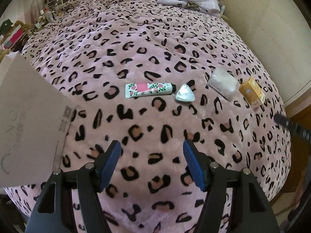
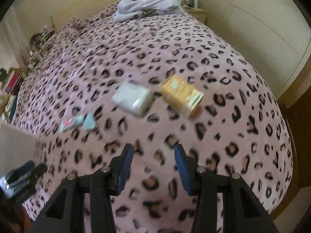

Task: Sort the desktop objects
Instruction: 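Withdraw both tools from the box back over the bed items, then reach right tool to the yellow Butter Bear box and close on it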

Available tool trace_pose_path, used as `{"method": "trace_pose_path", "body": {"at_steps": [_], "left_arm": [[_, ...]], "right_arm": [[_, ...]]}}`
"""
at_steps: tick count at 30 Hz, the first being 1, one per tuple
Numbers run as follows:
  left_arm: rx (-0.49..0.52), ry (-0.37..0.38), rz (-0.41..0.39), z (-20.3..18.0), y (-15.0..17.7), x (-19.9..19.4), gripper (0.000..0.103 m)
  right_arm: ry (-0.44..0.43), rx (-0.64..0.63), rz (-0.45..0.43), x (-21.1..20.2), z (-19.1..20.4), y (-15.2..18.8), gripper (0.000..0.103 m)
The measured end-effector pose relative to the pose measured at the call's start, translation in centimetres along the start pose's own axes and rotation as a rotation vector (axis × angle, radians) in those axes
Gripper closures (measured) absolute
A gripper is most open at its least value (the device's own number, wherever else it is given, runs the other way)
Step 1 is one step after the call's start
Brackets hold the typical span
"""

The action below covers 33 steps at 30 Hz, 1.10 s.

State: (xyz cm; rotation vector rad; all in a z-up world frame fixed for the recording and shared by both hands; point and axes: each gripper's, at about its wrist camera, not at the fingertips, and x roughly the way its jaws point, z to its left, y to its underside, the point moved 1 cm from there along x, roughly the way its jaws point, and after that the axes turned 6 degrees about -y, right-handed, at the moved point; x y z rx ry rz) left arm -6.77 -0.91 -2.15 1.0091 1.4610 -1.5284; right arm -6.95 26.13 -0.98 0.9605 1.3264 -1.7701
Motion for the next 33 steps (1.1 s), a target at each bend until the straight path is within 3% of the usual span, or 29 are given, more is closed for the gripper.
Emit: {"method": "trace_pose_path", "body": {"at_steps": [5, 12, 21, 33], "left_arm": [[-0.013, 0.004, 0.014, -0.3, -1.1, 1.7, 0.035], [-0.014, 0.010, 0.037, -1.5, -1.6, 3.4, 0.035], [-0.004, -0.006, 0.065, -2.6, -2.0, 5.0, 0.035], [0.001, -0.013, 0.079, -2.7, -1.8, 5.0, 0.035]], "right_arm": [[0.040, -0.022, -0.010, 3.3, -3.2, -4.3, 0.058], [0.108, -0.245, 0.092, 9.0, -3.7, -8.1, 0.058], [-0.039, -0.322, 0.165, 10.5, -3.9, -8.7, 0.054], [-0.046, -0.456, 0.218, 9.6, -2.1, -7.8, 0.052]]}}
